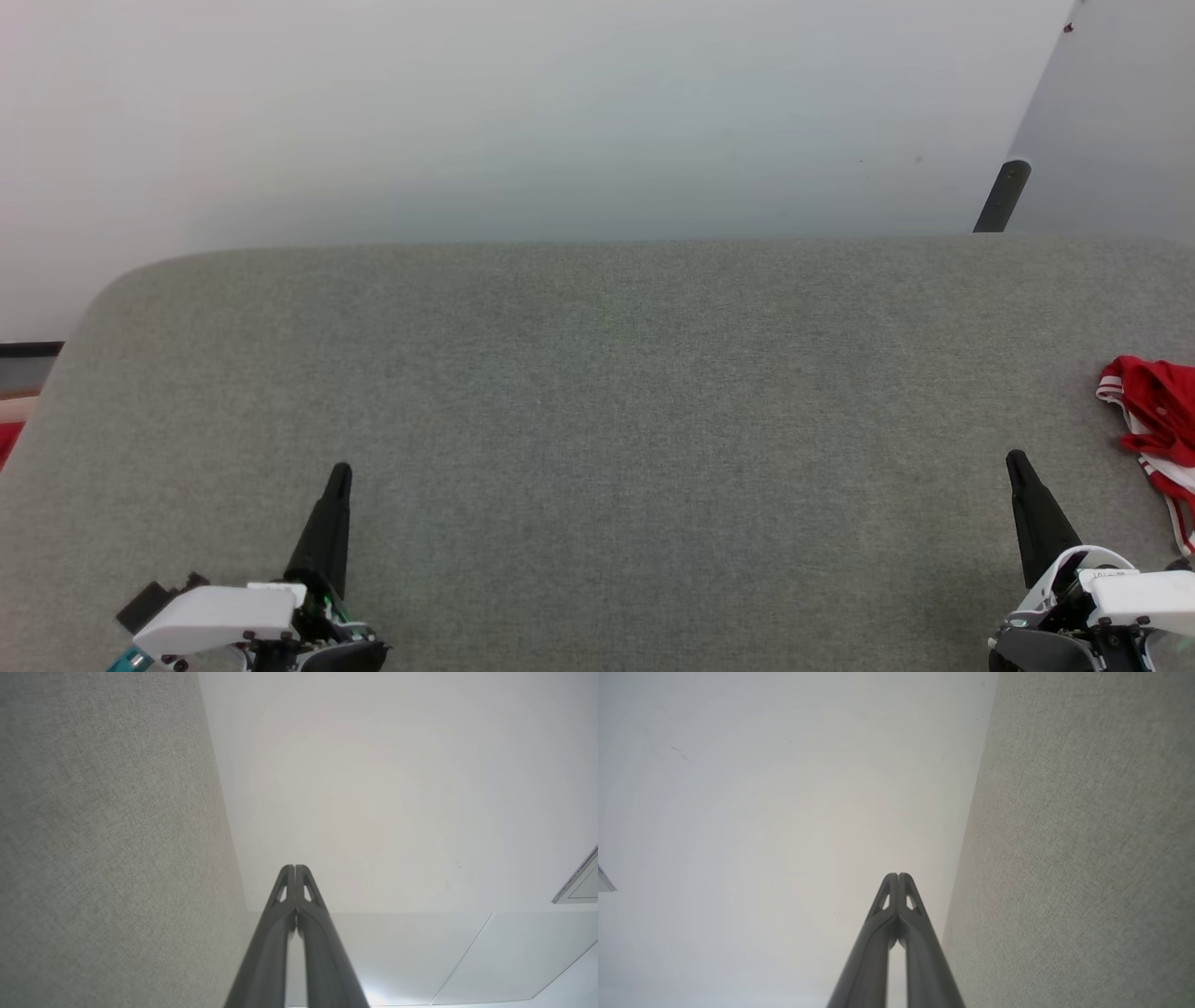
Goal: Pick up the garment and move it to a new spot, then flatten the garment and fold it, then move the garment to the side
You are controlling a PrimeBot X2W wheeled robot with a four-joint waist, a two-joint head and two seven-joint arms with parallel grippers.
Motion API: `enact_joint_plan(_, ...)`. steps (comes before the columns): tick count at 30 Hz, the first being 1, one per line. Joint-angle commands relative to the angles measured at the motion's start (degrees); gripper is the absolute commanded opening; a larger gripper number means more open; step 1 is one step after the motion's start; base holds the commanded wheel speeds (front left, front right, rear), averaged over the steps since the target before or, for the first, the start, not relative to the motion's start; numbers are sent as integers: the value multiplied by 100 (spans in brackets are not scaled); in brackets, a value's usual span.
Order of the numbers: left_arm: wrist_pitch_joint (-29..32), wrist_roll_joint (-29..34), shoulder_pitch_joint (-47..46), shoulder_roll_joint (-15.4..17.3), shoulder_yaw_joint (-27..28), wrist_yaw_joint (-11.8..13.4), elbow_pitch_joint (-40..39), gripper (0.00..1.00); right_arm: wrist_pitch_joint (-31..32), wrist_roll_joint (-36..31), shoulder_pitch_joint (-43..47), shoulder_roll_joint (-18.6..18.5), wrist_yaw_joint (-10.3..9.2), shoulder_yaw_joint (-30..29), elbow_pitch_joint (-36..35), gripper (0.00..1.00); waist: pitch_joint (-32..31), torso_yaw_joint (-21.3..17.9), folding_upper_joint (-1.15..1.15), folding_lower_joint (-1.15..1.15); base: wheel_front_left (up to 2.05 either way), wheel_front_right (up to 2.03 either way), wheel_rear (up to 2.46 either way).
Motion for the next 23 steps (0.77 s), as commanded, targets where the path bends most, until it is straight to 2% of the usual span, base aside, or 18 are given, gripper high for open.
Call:
enact_joint_plan(1,6,23,-58,-10,15,-29,7,0,5,21,-19,20,-4,0,2,0,0,0,0,0,0,0,0)
enact_joint_plan(23,11,28,-58,-13,20,-29,7,0,5,21,-19,20,-4,1,2,0,0,0,0,0,0,0,0)
